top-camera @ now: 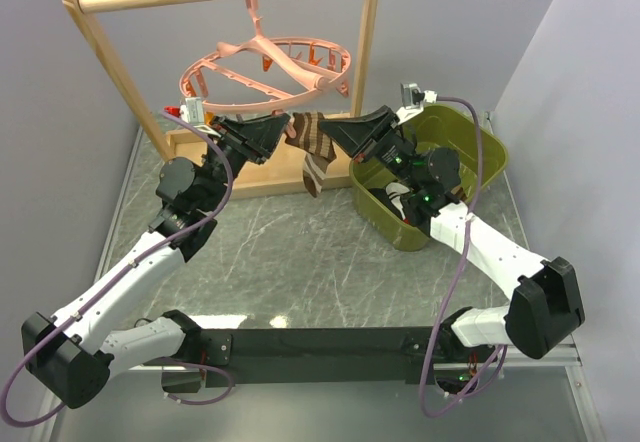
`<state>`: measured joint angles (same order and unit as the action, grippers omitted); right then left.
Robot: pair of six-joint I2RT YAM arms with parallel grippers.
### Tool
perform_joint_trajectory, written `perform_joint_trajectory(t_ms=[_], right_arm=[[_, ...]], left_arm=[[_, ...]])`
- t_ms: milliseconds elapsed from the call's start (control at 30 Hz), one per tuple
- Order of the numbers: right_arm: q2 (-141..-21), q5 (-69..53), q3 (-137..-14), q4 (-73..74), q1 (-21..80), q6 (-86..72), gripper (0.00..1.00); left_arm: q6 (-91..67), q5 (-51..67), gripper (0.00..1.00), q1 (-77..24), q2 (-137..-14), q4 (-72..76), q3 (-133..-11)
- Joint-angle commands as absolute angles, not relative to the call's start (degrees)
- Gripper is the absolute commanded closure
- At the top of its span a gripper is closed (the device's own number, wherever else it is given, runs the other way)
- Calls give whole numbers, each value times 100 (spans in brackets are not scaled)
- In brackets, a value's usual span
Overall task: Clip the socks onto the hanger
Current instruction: Clamp the sock onto the hanger.
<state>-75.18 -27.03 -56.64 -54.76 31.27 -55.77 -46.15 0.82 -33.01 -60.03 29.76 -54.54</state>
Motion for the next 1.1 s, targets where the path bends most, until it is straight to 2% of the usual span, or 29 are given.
perform_joint_trajectory(t_ms=[0,233,433,533,633,667,767,1067], right_arm=[[-7611,-2628,-5660,-6143,3164,-5713,100],[-7725,-2610,-5686,-6100,3182,-5652,100],[-7708,-2575,-5695,-5959,3199,-5502,100],[-7717,-2575,-5704,-5889,3217,-5441,100],[-7734,-2584,-5713,-5801,3208,-5379,100],[-7734,-2575,-5695,-5731,3199,-5362,100],[-7734,-2549,-5678,-5530,3208,-5256,100],[-7594,-2321,-5923,-3614,3199,-4352,100]], left_arm=[[-4746,255,81,-3375,-5985,3445,-5449],[-4790,343,80,-3401,-5985,3621,-5388],[-4825,325,73,-3419,-5994,3516,-5353],[-4825,194,63,-3419,-5942,3411,-5353],[-4816,71,50,-3419,-5880,3331,-5353],[-4782,44,42,-3419,-5862,3270,-5344],[-4746,18,30,-3419,-5792,3130,-5344],[-4606,-781,24,-3419,-5713,2172,-5554]])
